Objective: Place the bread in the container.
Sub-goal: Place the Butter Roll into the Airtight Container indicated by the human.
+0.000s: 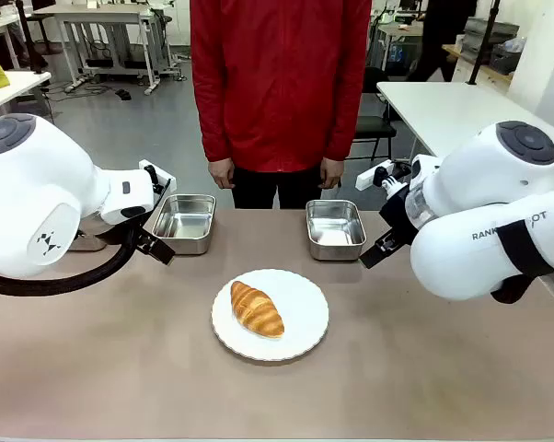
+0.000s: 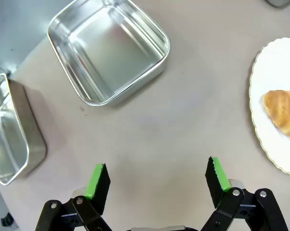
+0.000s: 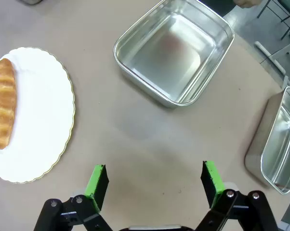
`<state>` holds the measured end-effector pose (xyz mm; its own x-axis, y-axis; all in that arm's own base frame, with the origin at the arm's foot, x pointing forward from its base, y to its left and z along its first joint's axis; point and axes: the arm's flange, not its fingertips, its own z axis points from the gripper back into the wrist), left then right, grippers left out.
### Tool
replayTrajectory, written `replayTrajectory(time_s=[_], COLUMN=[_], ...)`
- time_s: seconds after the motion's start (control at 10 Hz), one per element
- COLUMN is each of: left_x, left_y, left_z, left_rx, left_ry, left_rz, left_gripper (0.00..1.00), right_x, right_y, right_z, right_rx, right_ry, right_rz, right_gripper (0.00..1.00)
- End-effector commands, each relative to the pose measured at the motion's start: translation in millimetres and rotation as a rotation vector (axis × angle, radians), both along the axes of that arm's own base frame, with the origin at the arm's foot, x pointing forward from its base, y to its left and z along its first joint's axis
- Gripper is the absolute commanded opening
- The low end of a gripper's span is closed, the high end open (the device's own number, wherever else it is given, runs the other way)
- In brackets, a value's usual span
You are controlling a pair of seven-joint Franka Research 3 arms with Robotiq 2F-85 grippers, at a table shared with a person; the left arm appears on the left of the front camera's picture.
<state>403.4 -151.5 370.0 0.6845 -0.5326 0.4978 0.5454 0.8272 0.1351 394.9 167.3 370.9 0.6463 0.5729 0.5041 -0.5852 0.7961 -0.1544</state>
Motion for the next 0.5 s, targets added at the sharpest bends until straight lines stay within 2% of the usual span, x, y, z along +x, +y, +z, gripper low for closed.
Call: replayTrajectory(time_s=[0.0, 0.4], left_x=[0.0, 0.0], left_y=[0.0, 0.0], left_z=[0.0, 0.0], left_rx=[0.000, 0.000], left_ry=[0.000, 0.000], left_rz=[0.000, 0.000], left_gripper=[1.00, 1.00], right_x=[0.0, 0.0], right_y=[0.0, 0.0], right_z=[0.1, 0.1], right_rx=[0.000, 0.000], right_ry=[0.000, 0.000], right_rz=[0.000, 0.000], right_gripper=[1.00, 1.00])
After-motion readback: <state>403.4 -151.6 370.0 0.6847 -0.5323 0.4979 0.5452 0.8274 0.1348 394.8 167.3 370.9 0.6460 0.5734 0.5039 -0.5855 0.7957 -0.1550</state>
